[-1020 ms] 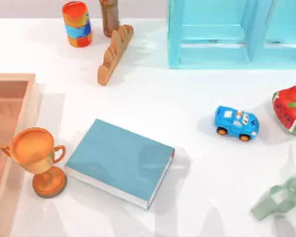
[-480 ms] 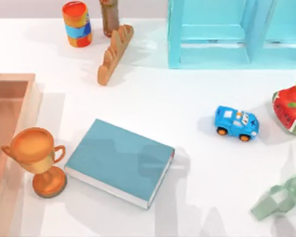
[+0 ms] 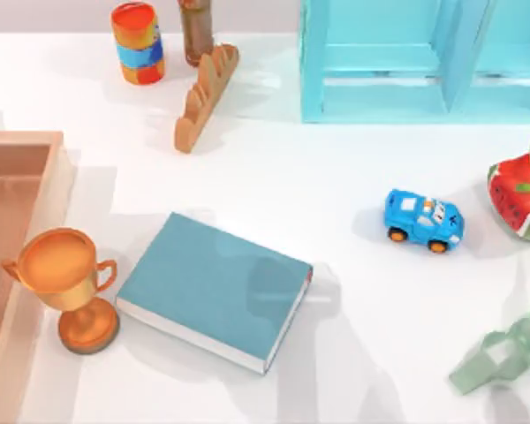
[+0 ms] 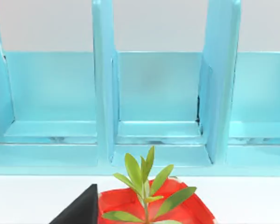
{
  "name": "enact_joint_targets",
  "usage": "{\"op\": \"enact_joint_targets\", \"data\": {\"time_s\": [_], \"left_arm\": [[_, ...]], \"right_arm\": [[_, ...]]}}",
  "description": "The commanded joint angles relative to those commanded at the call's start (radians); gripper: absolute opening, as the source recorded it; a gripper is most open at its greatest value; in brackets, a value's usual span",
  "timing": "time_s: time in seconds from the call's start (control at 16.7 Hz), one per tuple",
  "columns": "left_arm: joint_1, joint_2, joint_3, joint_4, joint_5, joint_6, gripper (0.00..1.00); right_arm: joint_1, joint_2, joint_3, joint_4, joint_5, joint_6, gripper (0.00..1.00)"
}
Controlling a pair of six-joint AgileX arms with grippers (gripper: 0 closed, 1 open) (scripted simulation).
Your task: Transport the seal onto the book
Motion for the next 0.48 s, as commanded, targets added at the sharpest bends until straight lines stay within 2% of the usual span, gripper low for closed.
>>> {"op": "enact_joint_targets", "data": {"time_s": [0.48], "left_arm": [[-0.001, 0.017, -0.002, 0.007, 0.000, 0.001, 1.00]], "right_arm": [[0.000, 0.000, 0.000, 0.000, 0.000, 0.000, 1.00]]}}
